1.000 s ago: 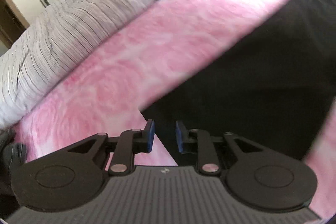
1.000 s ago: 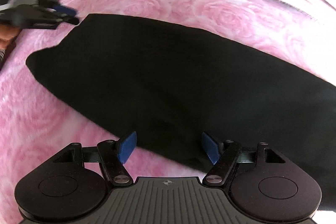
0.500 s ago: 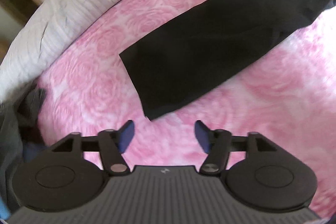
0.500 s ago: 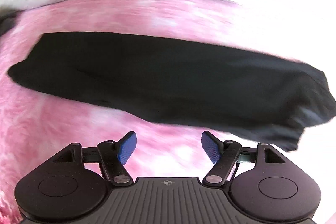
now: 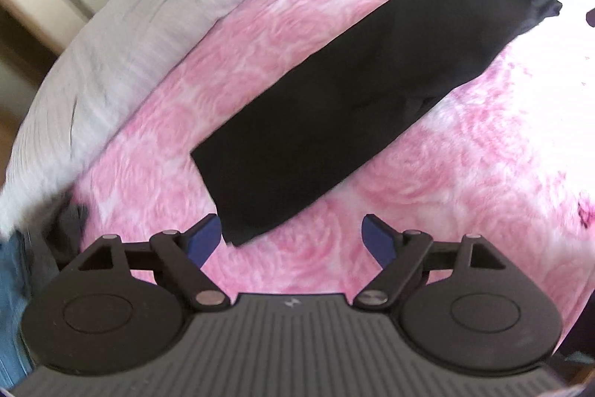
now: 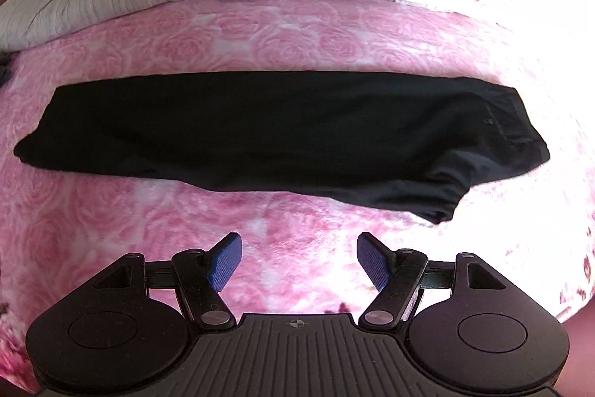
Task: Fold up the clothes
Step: 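Open both grippers and withdraw them from the flattened trouser strip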
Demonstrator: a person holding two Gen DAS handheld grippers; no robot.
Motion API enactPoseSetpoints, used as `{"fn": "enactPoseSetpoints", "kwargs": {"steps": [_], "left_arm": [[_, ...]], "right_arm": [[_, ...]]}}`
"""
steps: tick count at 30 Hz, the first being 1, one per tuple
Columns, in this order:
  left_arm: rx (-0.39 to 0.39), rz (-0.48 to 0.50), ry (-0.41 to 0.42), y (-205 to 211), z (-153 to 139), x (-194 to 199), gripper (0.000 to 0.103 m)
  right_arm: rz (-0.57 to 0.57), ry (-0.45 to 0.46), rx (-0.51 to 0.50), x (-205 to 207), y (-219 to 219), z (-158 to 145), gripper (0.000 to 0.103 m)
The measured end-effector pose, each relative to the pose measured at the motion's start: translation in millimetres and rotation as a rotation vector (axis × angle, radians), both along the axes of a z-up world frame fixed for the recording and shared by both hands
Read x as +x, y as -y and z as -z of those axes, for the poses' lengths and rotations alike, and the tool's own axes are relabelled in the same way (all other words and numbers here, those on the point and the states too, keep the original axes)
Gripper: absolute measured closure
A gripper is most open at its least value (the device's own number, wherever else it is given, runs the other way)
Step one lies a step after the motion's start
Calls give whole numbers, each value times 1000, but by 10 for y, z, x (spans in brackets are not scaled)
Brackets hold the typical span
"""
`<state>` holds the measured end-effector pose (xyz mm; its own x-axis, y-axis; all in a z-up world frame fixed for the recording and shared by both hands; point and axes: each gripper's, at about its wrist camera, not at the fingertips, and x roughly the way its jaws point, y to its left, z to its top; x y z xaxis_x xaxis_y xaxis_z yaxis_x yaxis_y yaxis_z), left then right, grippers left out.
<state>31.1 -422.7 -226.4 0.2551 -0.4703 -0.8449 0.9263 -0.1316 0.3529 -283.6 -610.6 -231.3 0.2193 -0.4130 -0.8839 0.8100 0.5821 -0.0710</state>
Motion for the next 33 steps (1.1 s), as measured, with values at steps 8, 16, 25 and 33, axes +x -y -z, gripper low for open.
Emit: {"fn": "enactPoseSetpoints", "kwargs": {"steps": [8, 16, 25, 33], "left_arm": [[-26, 199, -33, 24, -118, 291, 23], [-19, 203, -46, -52, -120, 855, 22], [-17, 145, -55, -56, -118, 1040, 23], [-5, 128, -49, -97, -70, 1098, 22]], "right_arm": [[98, -40, 14, 302, -383, -127, 31], [115, -46, 4, 822, -712, -176, 31], [90, -49, -2, 1044, -661, -179, 31], [24, -41, 1, 1193, -654, -47, 31]]}}
